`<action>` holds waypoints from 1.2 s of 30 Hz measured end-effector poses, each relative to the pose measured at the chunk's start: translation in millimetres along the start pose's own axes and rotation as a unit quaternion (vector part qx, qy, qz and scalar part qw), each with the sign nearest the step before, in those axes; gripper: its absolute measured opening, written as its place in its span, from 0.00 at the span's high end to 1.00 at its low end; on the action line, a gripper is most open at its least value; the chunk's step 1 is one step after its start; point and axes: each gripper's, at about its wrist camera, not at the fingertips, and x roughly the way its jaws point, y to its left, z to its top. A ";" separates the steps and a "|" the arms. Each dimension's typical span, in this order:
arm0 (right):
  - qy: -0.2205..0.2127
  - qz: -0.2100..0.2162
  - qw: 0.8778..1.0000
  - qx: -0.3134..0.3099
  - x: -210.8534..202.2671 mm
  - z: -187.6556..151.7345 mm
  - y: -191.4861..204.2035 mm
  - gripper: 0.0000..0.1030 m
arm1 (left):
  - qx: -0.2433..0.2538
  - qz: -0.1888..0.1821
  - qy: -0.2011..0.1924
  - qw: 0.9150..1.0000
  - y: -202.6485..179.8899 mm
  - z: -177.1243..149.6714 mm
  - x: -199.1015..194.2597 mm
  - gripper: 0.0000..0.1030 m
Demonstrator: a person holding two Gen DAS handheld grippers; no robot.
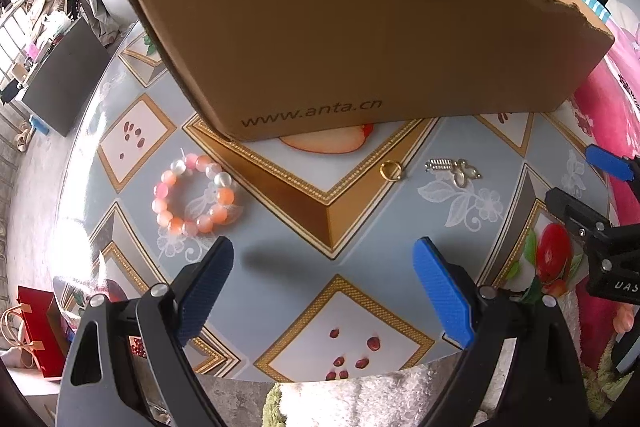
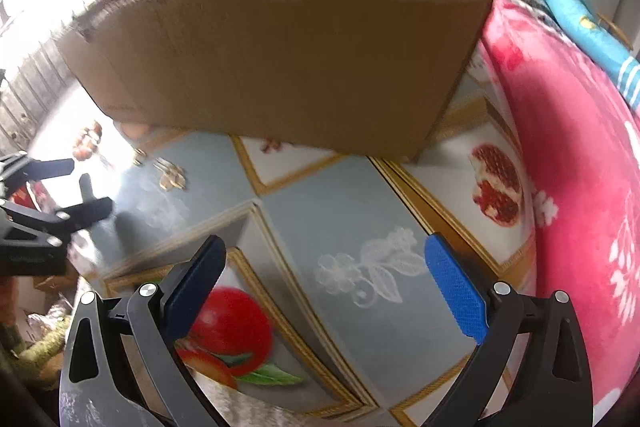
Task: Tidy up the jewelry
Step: 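Lower the open left tool onto the small gold ring on the table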
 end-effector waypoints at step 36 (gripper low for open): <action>-0.041 0.110 0.993 0.008 -16.8 5.3 6.1 0.45 | 0.215 -0.114 -0.104 0.964 -13.6 3.8 3.3 0.77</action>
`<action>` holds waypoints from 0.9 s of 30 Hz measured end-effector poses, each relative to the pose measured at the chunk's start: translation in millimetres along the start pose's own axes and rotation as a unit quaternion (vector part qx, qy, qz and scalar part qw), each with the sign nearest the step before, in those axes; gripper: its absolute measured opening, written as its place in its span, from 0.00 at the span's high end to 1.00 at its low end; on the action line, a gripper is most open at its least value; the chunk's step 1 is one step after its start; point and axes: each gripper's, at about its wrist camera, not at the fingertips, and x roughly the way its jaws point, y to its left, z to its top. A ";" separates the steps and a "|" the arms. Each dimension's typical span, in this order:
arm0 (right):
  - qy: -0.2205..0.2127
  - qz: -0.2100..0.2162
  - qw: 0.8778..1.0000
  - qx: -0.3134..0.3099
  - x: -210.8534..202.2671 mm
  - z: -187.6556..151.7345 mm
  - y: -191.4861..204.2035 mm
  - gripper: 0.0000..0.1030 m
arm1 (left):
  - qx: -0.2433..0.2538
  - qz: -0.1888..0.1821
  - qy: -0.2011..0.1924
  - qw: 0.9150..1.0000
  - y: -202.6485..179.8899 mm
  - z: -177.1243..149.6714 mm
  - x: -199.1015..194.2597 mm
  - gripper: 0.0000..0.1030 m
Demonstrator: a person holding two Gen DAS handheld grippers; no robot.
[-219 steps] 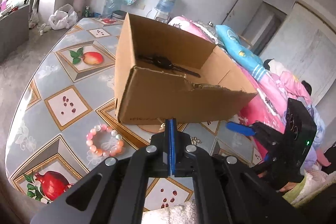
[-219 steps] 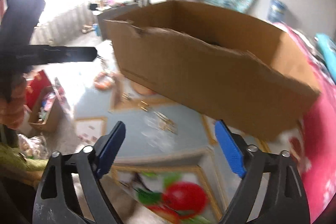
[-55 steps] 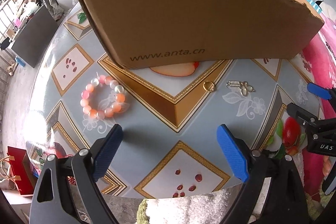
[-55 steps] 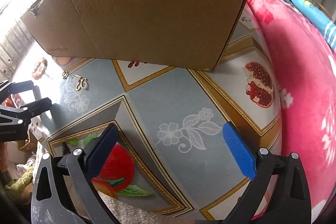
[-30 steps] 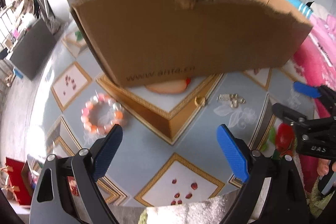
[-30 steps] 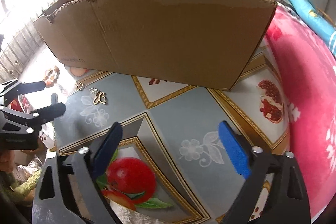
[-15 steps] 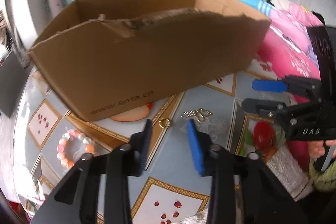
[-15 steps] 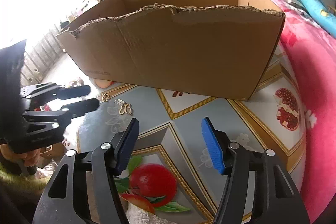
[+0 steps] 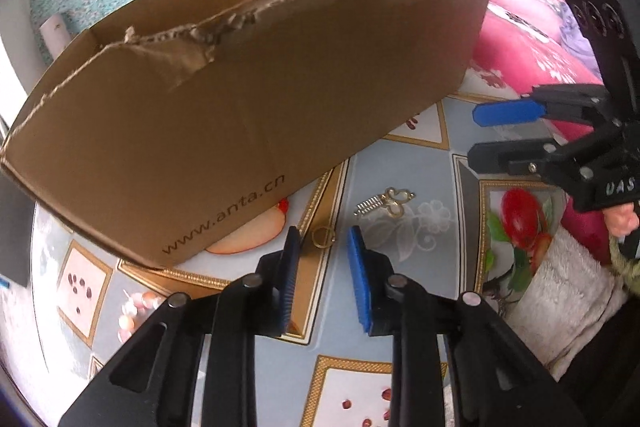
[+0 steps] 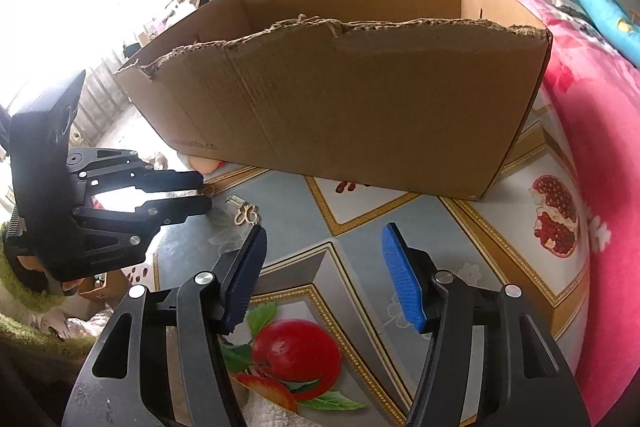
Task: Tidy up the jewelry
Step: 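Lower the open left tool onto the small gold ring on the table, then close the left tool on the gold ring while the right tool closes on the gold charm chain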
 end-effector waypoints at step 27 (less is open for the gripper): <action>-0.018 0.029 0.999 -0.037 -6.0 2.5 9.1 0.56 | -0.055 -0.011 -0.027 0.998 5.5 -12.3 -17.7 0.90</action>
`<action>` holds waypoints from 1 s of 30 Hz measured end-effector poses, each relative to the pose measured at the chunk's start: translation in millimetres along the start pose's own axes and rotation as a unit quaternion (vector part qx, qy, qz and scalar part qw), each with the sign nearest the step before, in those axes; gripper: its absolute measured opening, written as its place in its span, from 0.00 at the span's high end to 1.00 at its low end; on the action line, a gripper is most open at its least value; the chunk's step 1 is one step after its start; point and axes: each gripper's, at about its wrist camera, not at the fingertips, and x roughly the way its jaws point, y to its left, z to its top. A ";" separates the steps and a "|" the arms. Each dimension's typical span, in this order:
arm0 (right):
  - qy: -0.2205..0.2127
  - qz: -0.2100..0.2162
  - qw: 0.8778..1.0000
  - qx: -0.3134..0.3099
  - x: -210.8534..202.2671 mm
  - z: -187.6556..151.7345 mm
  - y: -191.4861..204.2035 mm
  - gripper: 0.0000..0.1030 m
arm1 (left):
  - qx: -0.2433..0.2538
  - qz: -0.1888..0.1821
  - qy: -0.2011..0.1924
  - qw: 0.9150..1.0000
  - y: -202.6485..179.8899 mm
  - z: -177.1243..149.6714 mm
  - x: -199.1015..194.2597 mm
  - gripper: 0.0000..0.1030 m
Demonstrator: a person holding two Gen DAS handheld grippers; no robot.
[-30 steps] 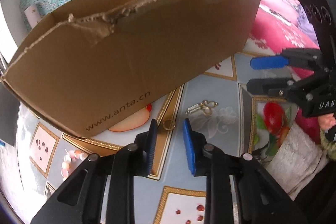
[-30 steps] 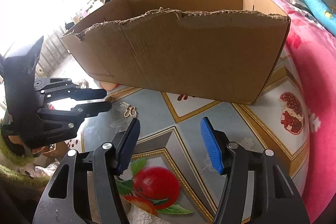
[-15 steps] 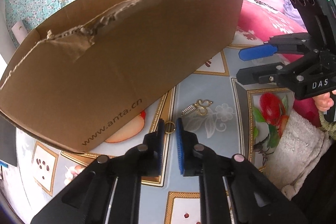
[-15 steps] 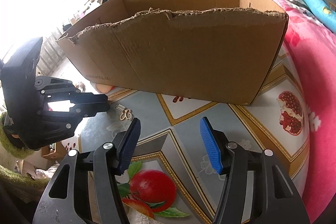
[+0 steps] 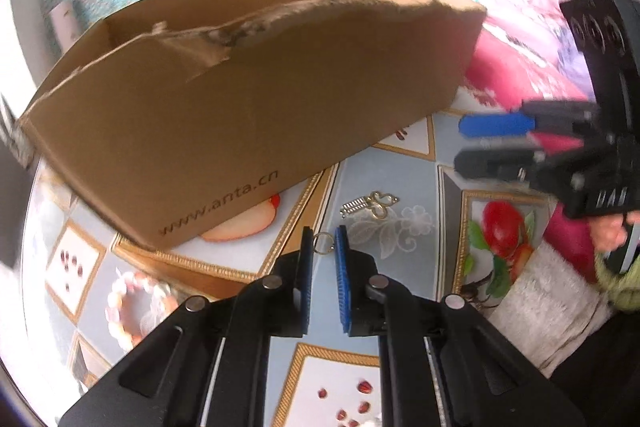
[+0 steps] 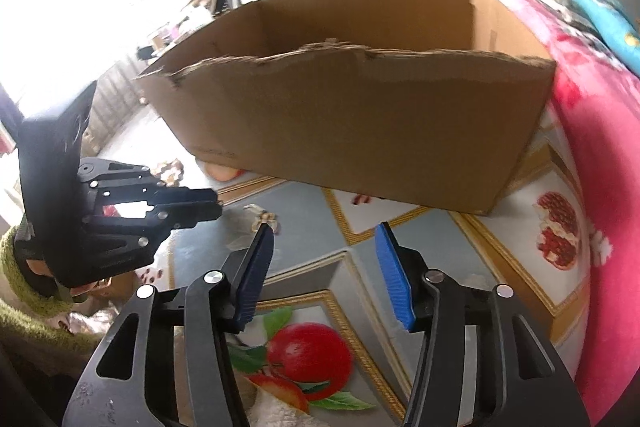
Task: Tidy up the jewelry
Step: 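Close the left tool on the gold ring while the right tool closes on the gold charm chain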
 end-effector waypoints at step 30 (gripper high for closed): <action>0.039 -0.035 0.989 -0.137 54.3 11.9 55.4 0.87 | -0.079 -0.005 -0.021 0.997 13.5 -13.1 -11.5 0.90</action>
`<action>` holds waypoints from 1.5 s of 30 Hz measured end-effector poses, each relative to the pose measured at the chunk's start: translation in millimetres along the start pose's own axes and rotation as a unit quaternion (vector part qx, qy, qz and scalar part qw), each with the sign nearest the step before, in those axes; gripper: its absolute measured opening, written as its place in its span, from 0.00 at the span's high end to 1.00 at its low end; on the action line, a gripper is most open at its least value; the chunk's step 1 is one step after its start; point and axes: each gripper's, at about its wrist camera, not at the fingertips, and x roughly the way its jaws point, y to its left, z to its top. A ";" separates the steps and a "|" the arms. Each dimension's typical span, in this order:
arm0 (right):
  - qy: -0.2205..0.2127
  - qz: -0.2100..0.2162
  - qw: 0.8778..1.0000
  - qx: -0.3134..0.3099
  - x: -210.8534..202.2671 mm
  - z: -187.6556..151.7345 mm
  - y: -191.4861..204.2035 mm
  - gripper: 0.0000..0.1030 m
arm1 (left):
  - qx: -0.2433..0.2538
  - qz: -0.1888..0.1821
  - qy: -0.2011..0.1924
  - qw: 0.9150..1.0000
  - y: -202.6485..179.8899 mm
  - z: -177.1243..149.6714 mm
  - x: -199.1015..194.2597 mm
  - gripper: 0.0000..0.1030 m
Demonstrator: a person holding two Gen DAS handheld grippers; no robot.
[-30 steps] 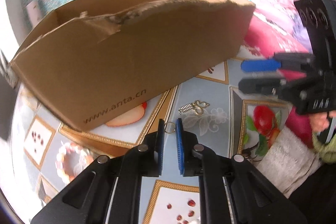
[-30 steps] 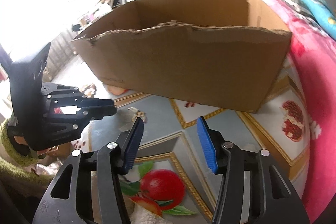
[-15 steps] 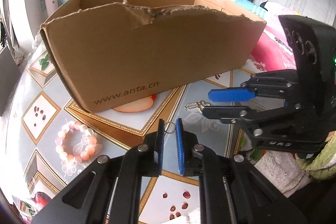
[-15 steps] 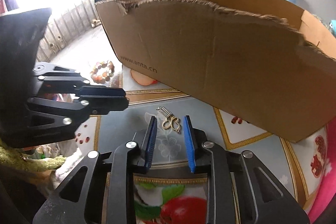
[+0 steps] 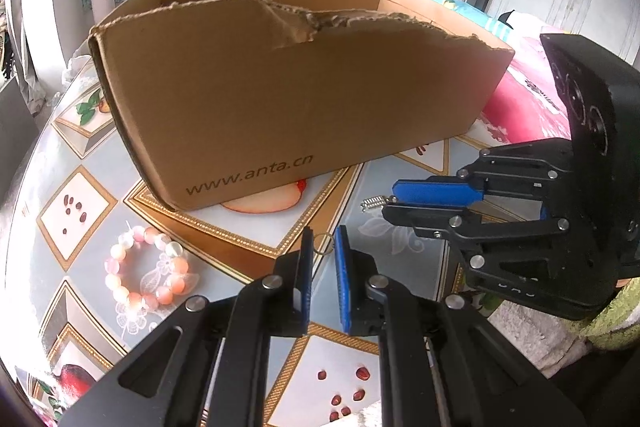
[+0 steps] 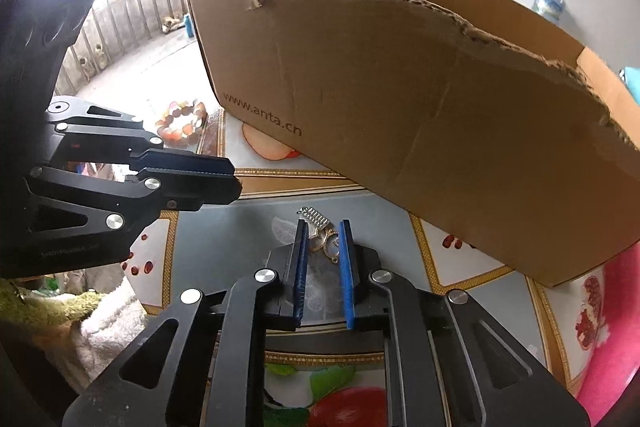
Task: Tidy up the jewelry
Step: 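Close the left tool on the gold ring while the right tool closes on the gold charm chain, then carry the ring and charm over the box and open both tools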
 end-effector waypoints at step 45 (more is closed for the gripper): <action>-0.164 -0.005 0.982 0.090 -112.7 36.8 -58.1 0.87 | 0.052 -0.055 -0.138 0.988 -37.9 73.7 -93.1 0.90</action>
